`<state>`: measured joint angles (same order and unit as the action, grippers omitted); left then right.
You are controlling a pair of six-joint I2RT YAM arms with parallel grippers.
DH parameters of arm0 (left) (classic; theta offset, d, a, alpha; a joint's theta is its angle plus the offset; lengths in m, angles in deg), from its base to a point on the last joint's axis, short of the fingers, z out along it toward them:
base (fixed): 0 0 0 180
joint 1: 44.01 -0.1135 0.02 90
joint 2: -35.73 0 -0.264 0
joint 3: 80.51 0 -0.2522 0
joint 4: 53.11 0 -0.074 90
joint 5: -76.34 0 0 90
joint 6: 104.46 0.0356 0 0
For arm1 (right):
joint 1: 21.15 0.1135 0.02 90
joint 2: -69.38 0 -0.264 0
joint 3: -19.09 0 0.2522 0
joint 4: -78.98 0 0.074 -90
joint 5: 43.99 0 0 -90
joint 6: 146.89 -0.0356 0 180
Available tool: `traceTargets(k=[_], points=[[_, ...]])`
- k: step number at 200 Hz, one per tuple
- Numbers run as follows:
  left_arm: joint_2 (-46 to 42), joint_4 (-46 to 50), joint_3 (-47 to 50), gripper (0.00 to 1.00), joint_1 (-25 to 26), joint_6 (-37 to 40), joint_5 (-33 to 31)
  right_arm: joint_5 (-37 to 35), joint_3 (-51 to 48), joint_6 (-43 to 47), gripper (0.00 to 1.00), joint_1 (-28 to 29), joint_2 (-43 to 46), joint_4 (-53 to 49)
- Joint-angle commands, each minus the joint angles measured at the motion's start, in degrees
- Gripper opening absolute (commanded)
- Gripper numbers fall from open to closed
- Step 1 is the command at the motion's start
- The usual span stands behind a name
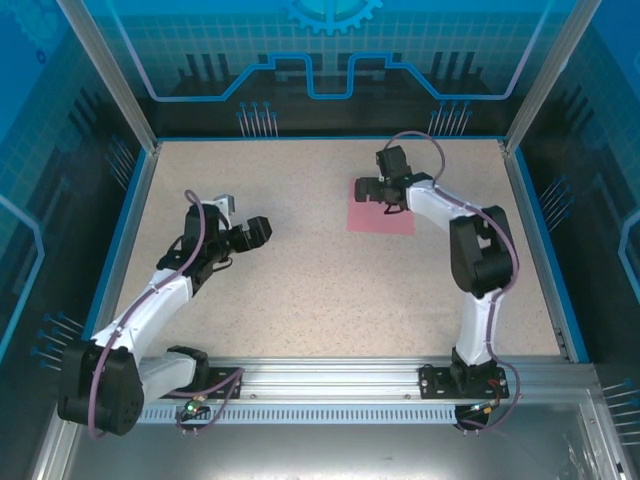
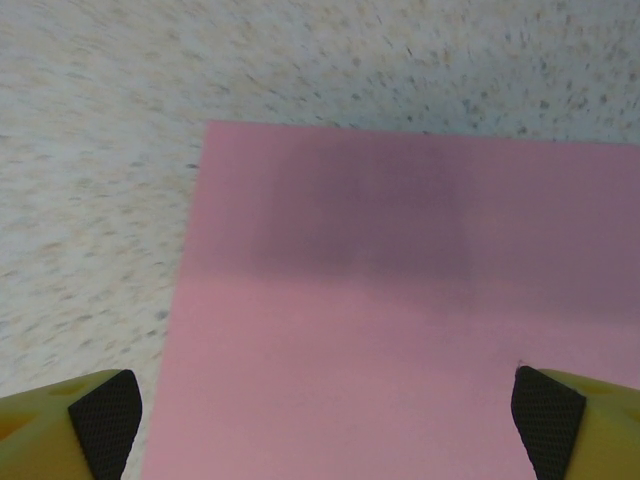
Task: Fold a paper plane with a square sheet of paper (fold left side to right side)
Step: Move the square sheet of paper to the center of the table.
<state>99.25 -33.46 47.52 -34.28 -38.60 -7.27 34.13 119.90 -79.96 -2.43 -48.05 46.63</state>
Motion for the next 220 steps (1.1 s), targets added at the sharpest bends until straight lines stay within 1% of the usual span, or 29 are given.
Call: traceTargets(k=[1, 12, 24, 71, 99, 126, 148, 168, 189, 207, 220], points=[[-2.3, 4.0, -1.9, 0.99, 1.0, -1.1, 0.9, -3.4, 6.5, -3.3, 0.99, 0.1, -6.3, -11.5], [-2.9, 4.6, -1.9, 0.99, 1.0, -0.9, 0.5, -3.0, 8.2, -3.2, 0.99, 0.1, -8.4, -13.4], [-3.5, 5.2, -1.8, 0.99, 1.1, -0.8, 0.2, -2.6, 8.0, -3.1, 0.99, 0.4, -9.3, -14.1], [-4.5, 6.4, -2.1, 0.99, 1.1, -0.8, -0.9, 0.8, 1.7, -4.4, 0.99, 1.9, -7.3, -15.8], [-4.5, 6.5, -2.2, 0.99, 1.1, -1.1, -1.5, 1.3, -6.0, -7.5, 0.99, 5.1, -3.3, -14.6], [-4.0, 6.6, -2.3, 0.99, 1.1, -1.1, -1.7, 5.7, -14.0, -10.8, 0.99, 8.8, 0.2, -11.1], [-3.1, 6.5, -2.5, 0.99, 1.1, -1.6, -0.8, 8.4, -16.4, -10.0, 0.99, 12.6, 1.6, -11.2], [-1.4, 4.6, -2.2, 0.99, 1.1, -3.5, 2.3, 9.3, -15.9, -8.0, 0.99, 14.6, 3.3, -13.0], [1.9, 0.2, -1.6, 0.99, 1.6, -7.2, 8.6, 12.1, -16.1, -8.8, 0.99, 14.6, 6.3, -12.3], [6.1, -3.6, -1.8, 0.98, 3.4, -10.3, 13.8, 14.4, -16.2, -9.9, 0.99, 14.2, 8.8, -11.0], [9.8, -4.4, -3.6, 0.97, 6.0, -11.2, 16.2, 13.7, -16.2, -9.9, 0.99, 13.7, 10.5, -10.9]])
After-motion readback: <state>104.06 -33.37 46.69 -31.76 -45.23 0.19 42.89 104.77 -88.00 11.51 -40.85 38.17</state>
